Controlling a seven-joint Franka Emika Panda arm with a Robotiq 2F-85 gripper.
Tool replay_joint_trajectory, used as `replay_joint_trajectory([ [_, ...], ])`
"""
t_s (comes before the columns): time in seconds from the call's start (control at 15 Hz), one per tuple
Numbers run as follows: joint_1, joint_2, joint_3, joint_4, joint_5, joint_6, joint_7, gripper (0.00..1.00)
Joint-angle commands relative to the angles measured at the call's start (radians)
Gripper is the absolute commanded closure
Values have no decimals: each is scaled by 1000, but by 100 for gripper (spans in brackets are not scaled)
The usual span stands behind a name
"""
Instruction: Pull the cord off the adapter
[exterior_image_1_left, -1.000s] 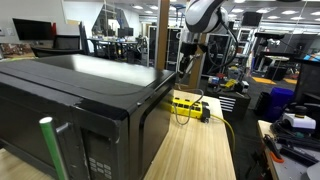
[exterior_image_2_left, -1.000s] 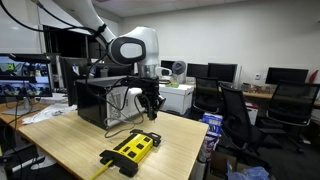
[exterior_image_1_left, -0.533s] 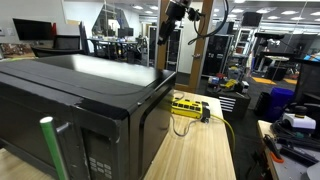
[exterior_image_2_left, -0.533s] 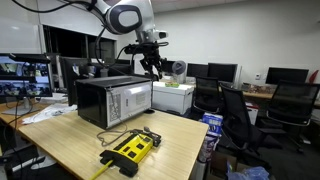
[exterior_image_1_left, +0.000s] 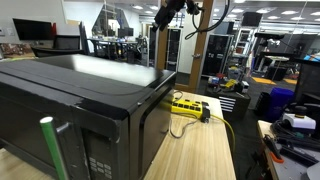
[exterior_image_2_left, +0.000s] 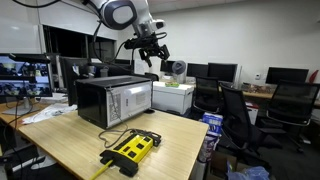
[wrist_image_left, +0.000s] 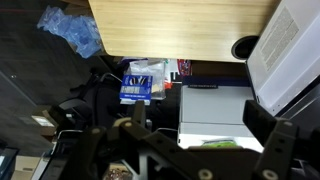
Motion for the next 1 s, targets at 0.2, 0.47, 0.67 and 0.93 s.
replay_joint_trajectory([
  [0.2, 20, -119, -45, -76, -38, -317, -28, 0],
  [0.47, 54, -235, -60, -178, -147, -449, -28, 0],
  [0.67, 108, -354, -48, -321, -159, -408, -33, 0],
  [0.93, 184, -492, -34, -502, -174, -290, -13, 0],
])
